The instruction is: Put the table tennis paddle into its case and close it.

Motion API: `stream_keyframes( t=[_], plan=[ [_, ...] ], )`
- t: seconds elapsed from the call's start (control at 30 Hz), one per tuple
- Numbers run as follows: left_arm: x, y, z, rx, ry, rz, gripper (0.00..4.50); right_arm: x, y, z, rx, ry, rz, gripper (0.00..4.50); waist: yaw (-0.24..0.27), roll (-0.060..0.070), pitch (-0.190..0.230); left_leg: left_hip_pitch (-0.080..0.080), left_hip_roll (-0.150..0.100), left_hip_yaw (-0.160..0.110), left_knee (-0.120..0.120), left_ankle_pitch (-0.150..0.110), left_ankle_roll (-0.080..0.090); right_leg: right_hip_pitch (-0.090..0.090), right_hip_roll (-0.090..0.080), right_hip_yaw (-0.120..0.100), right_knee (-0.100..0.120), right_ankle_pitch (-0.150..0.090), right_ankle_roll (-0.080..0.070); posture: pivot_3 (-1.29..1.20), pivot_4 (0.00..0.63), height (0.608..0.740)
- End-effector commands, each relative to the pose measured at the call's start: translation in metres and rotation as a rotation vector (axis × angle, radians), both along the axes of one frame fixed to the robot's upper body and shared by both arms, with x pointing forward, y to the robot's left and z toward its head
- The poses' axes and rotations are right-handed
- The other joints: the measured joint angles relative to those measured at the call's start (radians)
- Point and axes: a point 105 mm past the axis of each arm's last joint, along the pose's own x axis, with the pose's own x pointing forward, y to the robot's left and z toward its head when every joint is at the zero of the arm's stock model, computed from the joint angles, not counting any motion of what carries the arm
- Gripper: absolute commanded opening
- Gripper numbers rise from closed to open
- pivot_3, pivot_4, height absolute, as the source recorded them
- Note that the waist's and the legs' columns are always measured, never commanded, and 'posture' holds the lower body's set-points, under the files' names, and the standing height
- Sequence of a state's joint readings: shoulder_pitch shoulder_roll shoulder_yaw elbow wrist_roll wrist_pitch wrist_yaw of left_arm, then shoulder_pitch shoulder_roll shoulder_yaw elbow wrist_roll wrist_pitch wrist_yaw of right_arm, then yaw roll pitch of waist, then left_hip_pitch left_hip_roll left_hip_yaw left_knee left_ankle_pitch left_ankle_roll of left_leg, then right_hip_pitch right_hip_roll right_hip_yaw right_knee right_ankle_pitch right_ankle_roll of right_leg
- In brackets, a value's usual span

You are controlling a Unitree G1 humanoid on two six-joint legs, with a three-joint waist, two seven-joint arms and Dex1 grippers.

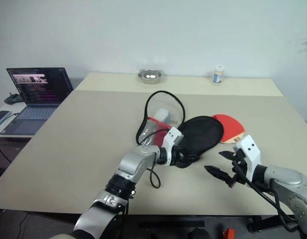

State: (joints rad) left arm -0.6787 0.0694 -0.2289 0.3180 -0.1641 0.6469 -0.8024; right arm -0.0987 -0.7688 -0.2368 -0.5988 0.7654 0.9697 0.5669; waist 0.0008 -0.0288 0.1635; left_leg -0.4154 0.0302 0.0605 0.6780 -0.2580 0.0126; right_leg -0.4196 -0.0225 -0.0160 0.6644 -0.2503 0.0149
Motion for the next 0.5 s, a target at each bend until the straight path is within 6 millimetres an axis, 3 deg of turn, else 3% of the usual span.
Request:
stream_keyframes(
  t=[0.03, 0.27, 0.5],
  plan=[
    [-0.003, 0.011, 0.021, -0.075, -0.041, -0.034, 4.49, 0.019, 0.003, 0.003, 0.018, -0.026, -0.078, 4.50, -0.004, 0.000, 0.000, 0.000, 0.000, 0.000, 0.000, 0.000, 0.000, 0.000, 0.000, 0.000, 0.000, 0.000, 0.000, 0.00, 0.150, 0.740],
    [0.004, 0.054, 0.034, -0.086, -0.077, -0.004, 4.49, 0.050, 0.008, -0.026, 0.110, 0.100, -0.326, 4.50, -0.003, 0.001, 0.000, 0.000, 0.001, 0.000, 0.000, 0.000, 0.000, -0.001, 0.000, 0.000, 0.001, 0.002, -0.004, 0.00, 0.150, 0.740],
    [0.005, 0.061, 0.042, -0.088, -0.132, 0.003, 4.49, 0.057, 0.033, -0.048, 0.228, 0.216, -0.419, 4.50, 0.000, 0.001, 0.000, -0.001, 0.000, 0.002, 0.000, 0.000, 0.000, -0.001, -0.002, 0.001, 0.000, 0.002, -0.004, 0.00, 0.150, 0.740]
  ],
)
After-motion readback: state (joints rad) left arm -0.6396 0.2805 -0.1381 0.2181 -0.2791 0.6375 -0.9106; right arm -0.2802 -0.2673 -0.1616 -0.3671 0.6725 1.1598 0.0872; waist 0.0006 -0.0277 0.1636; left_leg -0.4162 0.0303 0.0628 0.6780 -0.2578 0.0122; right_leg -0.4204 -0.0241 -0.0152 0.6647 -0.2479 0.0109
